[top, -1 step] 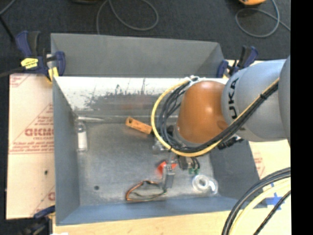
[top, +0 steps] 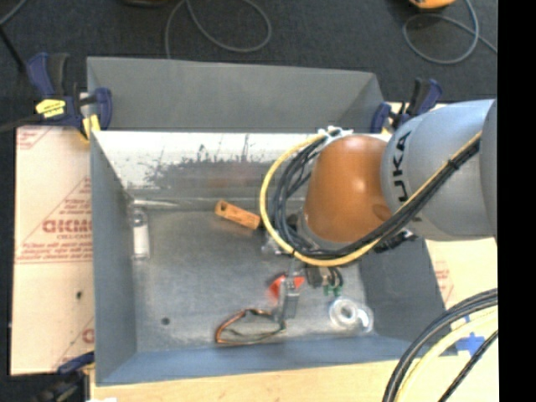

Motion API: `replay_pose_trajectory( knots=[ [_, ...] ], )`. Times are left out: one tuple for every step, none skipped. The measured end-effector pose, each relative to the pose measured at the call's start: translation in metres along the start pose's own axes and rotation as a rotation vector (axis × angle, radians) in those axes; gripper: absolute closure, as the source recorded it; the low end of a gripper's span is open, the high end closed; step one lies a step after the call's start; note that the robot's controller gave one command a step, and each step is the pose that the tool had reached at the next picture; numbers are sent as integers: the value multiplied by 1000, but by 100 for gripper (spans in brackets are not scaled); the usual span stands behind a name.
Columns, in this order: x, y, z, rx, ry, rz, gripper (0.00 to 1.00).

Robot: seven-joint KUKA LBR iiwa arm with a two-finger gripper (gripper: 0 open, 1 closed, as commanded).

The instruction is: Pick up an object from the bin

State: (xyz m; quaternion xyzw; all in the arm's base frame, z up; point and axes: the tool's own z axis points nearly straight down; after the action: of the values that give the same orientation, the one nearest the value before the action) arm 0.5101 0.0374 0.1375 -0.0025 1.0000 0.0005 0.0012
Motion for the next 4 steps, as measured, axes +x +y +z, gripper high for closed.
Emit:
replay_pose_trajectory(
  knots=[
    [14, -5, 25, 1, -2, -47, 0],
    [24, -3, 60, 1, -1, -133, 0],
    [28, 17, 62, 0, -7, -234, 100],
    [28, 17, 62, 0, -7, -233, 100]
  ],
)
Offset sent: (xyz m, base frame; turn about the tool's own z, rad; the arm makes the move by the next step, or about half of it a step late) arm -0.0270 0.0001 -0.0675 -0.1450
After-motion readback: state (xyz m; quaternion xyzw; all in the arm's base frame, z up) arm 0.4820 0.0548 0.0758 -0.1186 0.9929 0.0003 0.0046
